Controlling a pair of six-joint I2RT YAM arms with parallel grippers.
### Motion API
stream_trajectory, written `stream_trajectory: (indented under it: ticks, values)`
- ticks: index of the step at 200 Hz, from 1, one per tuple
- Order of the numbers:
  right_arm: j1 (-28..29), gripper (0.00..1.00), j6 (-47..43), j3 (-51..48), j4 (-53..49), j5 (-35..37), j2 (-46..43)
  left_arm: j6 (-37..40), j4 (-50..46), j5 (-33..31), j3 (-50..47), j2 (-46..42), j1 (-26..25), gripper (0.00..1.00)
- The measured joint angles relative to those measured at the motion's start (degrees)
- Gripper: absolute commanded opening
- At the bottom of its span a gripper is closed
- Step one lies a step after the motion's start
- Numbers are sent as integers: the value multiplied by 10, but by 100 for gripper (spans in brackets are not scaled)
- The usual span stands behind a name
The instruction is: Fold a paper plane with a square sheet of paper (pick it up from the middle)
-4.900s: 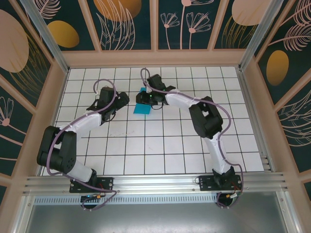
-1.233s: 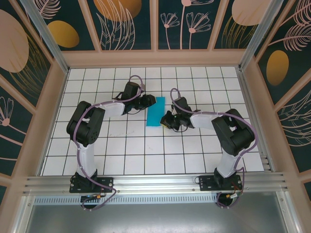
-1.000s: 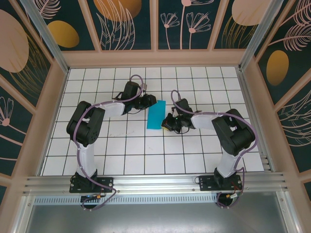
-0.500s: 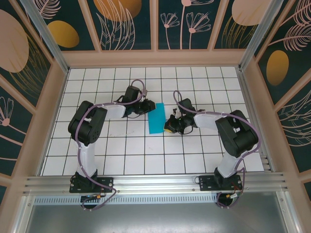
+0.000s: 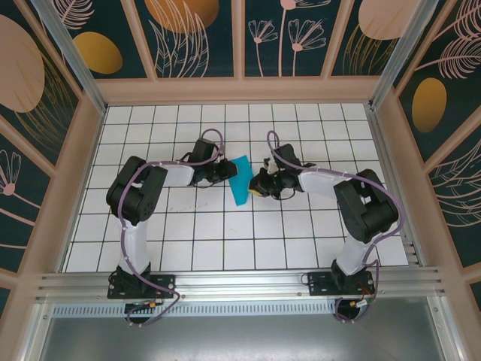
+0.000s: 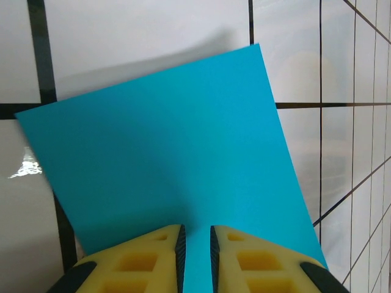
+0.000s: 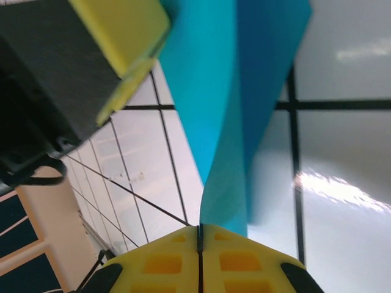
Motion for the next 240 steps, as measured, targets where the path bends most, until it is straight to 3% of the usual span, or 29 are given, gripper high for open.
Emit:
stream_trajectory:
  ticks: [240]
  values:
    - [9,9,32,56,74,14,105,6,-6,-8,6,6,0,14]
